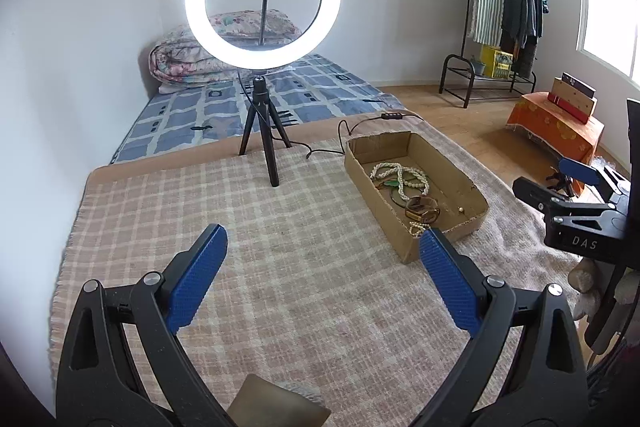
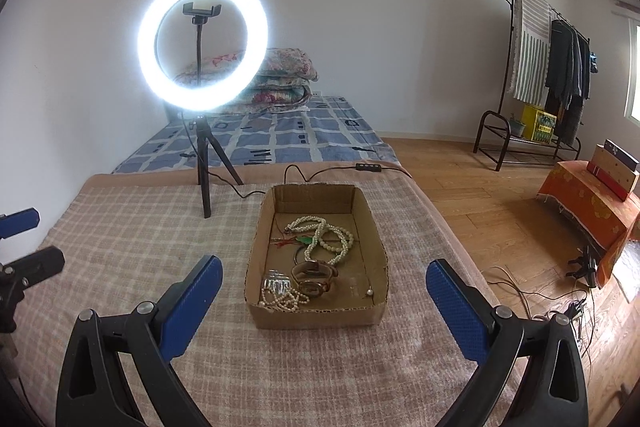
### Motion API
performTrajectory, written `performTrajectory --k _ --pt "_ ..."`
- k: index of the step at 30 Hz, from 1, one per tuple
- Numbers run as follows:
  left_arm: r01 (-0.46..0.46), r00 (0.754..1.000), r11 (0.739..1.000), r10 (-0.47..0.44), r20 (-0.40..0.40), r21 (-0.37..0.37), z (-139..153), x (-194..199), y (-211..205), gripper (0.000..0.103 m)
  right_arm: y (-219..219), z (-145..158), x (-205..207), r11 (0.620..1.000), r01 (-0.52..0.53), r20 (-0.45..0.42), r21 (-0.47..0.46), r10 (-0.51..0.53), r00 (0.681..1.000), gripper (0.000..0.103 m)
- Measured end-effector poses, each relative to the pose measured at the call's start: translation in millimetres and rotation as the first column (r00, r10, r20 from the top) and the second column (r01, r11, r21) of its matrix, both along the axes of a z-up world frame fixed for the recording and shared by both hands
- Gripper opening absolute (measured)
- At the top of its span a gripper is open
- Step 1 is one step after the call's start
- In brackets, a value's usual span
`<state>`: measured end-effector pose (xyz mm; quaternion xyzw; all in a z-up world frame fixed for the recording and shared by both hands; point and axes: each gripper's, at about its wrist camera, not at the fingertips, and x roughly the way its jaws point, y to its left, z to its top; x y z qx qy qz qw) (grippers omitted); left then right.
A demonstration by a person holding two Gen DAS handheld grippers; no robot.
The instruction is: Organize jewelry
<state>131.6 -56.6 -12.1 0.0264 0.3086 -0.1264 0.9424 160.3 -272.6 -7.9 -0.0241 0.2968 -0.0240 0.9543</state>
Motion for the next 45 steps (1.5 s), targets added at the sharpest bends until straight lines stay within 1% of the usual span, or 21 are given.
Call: performTrajectory --k 3,5,8,13,24,45 --pt "-0.017 1.0 1.0 0.017 0.006 0.008 0 1 1 0.099 -3 -7 0 1.0 -0.004 -0.017 -0.004 0.004 1.0 0.103" --pt "-0.038 0.999 0.999 0.038 0.01 0.019 0 2 2 0.103 -6 -10 -1 1.0 0.001 -0.025 0.004 0.0 1.0 0.103" --pt "-0.068 0.998 0.997 0.068 0.008 0.042 -1 3 3 0.103 -12 -15 -2 1.0 0.008 -0.04 0.02 -0.007 0.999 0.103" --pt "-0.066 0.998 0.997 0.066 0.002 0.045 -2 4 4 0.103 -13 -19 0 0.999 0.005 -0.057 0.037 -0.003 0.998 0.103" --pt "-0.072 0.997 0.996 0.073 -0.012 0.05 -4 5 6 0.103 -10 -21 0 0.999 -0.004 -0.057 0.04 0.006 0.998 0.103" --pt "-0.071 0.997 0.996 0.072 -0.013 0.047 -3 5 6 0.103 -7 -21 1 0.999 -0.005 -0.06 0.045 0.007 0.998 0.103"
